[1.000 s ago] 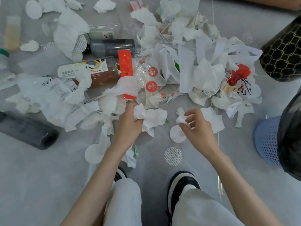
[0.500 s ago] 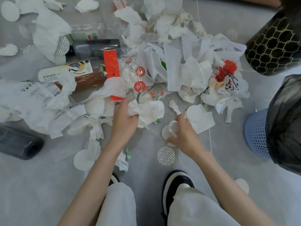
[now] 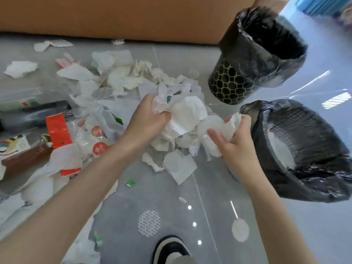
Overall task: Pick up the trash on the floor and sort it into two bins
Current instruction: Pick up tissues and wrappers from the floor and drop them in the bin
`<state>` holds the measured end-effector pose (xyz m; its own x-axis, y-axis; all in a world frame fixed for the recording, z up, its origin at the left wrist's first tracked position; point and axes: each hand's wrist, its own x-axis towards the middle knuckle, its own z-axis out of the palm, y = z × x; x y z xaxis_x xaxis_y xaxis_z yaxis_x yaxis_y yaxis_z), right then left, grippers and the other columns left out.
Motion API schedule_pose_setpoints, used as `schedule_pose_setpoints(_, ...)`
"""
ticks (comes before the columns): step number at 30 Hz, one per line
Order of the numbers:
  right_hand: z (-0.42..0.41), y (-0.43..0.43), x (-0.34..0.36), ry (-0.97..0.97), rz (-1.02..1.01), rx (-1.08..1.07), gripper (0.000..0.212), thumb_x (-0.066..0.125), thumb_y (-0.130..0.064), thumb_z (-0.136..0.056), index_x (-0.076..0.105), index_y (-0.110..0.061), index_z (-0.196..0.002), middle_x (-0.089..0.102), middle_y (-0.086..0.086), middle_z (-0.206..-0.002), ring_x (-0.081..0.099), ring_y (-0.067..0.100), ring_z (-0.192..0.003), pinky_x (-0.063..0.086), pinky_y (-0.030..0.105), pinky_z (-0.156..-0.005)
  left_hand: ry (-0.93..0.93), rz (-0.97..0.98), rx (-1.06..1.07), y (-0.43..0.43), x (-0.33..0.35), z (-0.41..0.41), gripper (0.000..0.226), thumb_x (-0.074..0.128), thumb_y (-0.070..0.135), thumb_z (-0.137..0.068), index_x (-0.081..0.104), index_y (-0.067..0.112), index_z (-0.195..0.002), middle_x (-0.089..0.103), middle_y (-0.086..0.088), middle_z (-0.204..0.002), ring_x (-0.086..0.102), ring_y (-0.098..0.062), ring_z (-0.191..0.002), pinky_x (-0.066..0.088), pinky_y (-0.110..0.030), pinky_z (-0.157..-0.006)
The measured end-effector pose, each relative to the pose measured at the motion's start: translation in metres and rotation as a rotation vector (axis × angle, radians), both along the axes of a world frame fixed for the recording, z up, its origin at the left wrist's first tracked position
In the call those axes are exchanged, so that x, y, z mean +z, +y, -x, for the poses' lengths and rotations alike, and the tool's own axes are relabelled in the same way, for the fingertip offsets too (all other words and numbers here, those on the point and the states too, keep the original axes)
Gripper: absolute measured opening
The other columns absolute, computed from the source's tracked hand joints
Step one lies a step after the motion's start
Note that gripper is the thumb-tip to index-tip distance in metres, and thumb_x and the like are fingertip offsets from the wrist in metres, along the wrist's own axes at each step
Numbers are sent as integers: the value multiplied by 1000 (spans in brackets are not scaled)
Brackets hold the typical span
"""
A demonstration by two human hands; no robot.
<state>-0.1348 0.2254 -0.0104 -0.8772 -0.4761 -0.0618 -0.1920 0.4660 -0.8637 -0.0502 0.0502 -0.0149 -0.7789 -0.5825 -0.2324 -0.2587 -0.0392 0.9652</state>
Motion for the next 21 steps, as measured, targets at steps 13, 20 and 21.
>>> schedule_pose_setpoints(13, 78, 113, 35, 73, 12, -705, 41, 61, -35, -88, 36, -22, -118, 54, -3, -102, 61, 18, -78, 50, 39, -78, 36, -85, -444, 129, 50, 132, 18, 56, 31, -92, 50, 21, -106, 55, 2, -104, 53, -17, -101, 47, -29, -82)
schedule_pose_setpoints(20, 72, 123, 28, 154, -175, -678, 51, 45, -33, -98, 33, -22, -147, 30, -5, -152, 33, 11, -136, 26, 25, -100, 52, -176, -636, 138, 46, 127, 55, 44, 25, -99, 24, 17, -149, 32, 4, -151, 33, -7, -137, 24, -17, -107)
schedule_pose_setpoints(21, 70, 120, 28, 174, -170, -669, 46, 45, -32, -98, 40, -24, -143, 37, -5, -148, 39, 9, -131, 27, 22, -97, 84, -165, -612, 136, 46, 125, 51, 43, 21, -99, 27, 18, -148, 35, 6, -150, 35, -5, -135, 26, -16, -104)
